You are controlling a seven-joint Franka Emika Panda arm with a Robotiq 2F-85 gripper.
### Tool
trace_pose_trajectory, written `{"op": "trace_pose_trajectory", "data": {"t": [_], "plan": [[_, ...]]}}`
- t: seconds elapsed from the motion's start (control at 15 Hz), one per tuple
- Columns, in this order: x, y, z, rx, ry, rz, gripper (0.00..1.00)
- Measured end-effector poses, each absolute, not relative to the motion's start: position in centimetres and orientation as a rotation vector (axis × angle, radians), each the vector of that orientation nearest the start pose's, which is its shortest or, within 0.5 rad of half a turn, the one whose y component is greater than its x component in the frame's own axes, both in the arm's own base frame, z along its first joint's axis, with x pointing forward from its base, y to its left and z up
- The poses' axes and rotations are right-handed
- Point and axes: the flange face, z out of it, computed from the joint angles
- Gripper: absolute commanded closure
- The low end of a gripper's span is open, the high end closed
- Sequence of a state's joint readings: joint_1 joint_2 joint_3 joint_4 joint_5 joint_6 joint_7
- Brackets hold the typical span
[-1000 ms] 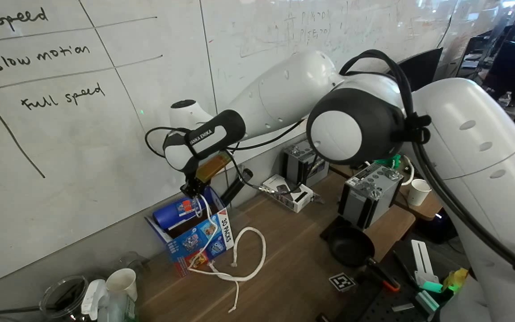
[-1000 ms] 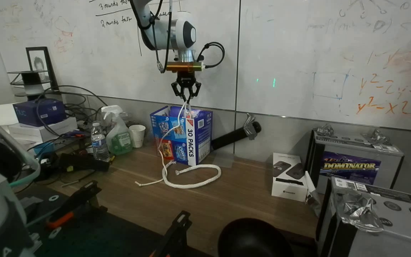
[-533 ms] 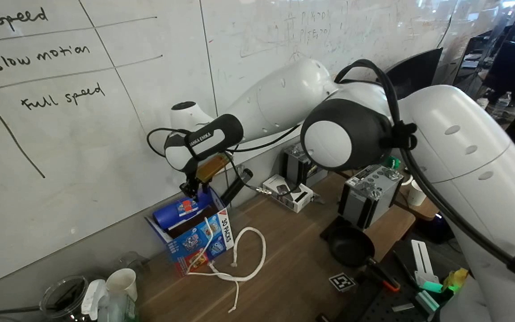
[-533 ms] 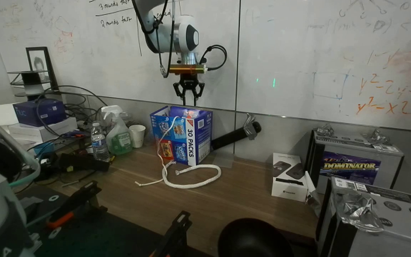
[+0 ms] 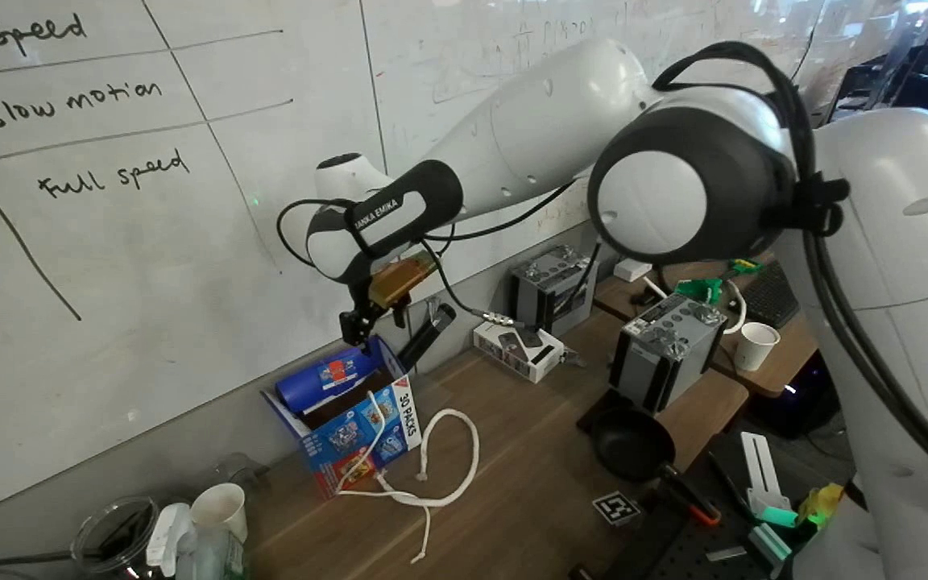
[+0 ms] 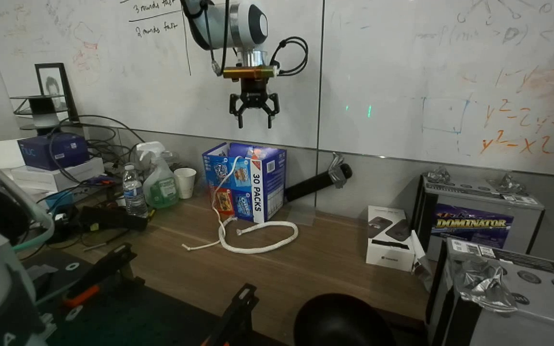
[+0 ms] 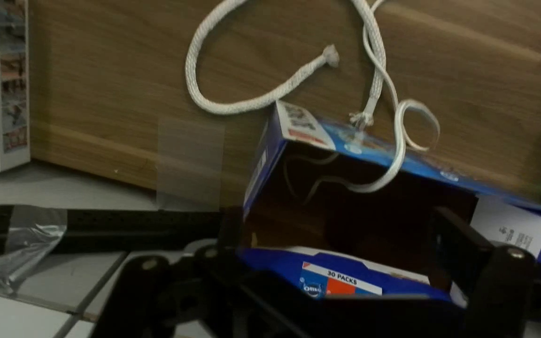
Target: Pick up the ropes and put them in the blue box.
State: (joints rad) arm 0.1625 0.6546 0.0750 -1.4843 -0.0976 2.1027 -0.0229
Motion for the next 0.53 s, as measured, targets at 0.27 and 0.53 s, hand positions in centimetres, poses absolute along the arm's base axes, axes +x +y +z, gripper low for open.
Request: {"op": "trace_pose_trajectory", "data": {"t": [0.27,0.53], "plan": [[64.4,12.9,30.0,-3.155,-0.439,0.202,0.00],[58.8,10.5,27.2,-3.145,-0.461,0.355,0.00]]}}
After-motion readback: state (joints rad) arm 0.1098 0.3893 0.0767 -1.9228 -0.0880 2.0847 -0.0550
